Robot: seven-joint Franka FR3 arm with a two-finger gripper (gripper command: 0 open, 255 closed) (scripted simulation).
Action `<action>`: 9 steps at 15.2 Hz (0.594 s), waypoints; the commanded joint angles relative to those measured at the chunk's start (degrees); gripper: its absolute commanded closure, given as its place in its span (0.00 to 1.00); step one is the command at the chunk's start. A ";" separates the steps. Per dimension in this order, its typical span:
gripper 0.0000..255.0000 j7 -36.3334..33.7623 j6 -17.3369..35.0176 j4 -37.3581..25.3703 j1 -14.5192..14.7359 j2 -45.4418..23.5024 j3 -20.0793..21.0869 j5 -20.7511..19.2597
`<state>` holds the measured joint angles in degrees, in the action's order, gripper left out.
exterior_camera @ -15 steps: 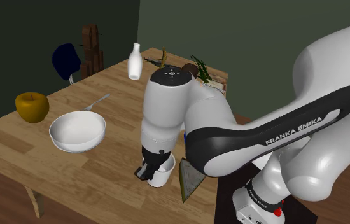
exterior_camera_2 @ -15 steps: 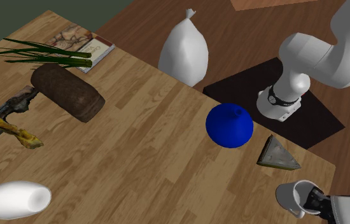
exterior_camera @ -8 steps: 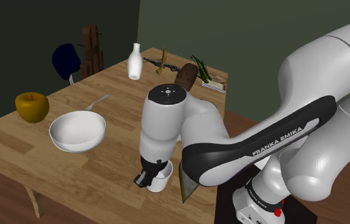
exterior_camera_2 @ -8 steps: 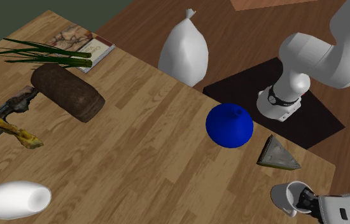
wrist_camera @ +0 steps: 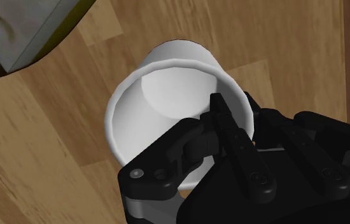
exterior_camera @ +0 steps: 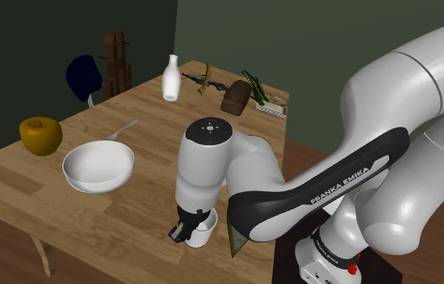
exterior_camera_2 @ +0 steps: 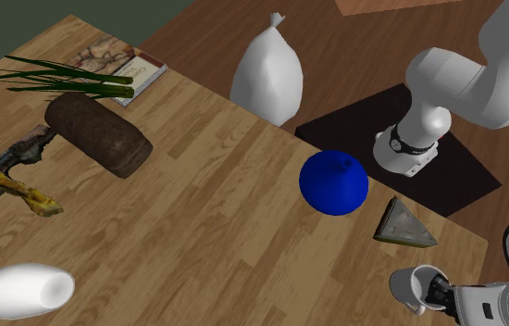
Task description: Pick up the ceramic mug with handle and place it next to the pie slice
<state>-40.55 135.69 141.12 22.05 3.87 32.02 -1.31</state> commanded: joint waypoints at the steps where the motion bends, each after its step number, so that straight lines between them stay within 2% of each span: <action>1: 1.00 -0.02 0.03 -0.01 0.00 -0.02 0.00 -0.03; 2: 1.00 -0.02 0.03 -0.01 0.00 -0.02 0.00 -0.03; 3: 0.00 -0.02 0.03 -0.01 0.00 -0.02 0.00 -0.03; 8: 0.00 -0.02 0.03 -0.01 0.00 -0.03 0.00 -0.03; 9: 0.00 0.87 -2.05 -0.73 0.16 1.58 -0.10 1.18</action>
<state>-40.09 134.77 140.73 22.06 4.55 31.92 -0.83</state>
